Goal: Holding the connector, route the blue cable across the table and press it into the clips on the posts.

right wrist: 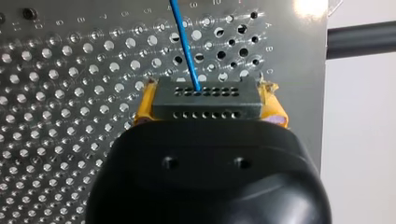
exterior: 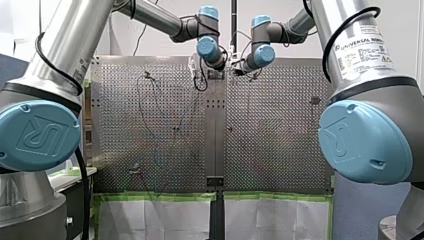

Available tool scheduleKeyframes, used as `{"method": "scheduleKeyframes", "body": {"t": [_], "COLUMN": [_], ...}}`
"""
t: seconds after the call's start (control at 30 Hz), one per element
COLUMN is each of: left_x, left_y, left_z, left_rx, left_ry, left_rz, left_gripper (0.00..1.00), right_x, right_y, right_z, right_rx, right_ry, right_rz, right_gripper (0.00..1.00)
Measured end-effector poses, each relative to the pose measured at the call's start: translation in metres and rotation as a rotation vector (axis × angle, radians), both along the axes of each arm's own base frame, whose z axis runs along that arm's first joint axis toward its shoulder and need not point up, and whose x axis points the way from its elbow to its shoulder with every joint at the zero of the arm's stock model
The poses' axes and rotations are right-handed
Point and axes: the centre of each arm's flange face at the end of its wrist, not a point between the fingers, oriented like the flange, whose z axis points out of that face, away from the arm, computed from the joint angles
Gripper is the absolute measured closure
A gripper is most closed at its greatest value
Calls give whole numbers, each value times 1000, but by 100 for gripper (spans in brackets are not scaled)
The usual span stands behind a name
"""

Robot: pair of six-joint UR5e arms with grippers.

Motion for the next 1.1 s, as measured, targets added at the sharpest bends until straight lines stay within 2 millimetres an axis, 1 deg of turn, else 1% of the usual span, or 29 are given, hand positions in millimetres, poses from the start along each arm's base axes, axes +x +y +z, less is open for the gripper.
{"method": "scheduleKeyframes", "body": {"t": [0.13, 0.23, 0.4, 0.6, 0.77, 1.0, 1.1], "left_x": [13, 20, 28, 40, 52, 77, 81], "left_y": [-5, -5, 1, 6, 3, 1, 0], "left_z": [-10, -18, -22, -20, -27, -42, -42], "left_rx": [22, 39, 53, 45, 63, 86, 87], "left_ry": [16, 30, 33, 12, 18, 43, 42], "left_rz": [13, 25, 50, 51, 48, 68, 75], "left_gripper": [0, 0, 0, 0, 0, 0, 0], "right_x": [0, -1, -1, -1, -1, -1, -1], "right_y": [0, -1, -1, -1, -1, -1, -2], "right_z": [0, 0, -1, -1, -1, -1, -1], "right_rx": [0, 0, 0, 0, 0, 0, 0], "right_ry": [0, 0, 0, 0, 0, 0, 0], "right_rz": [0, -2, -3, -2, -2, -1, -1], "right_gripper": [100, 100, 100, 100, 100, 100, 100]}}
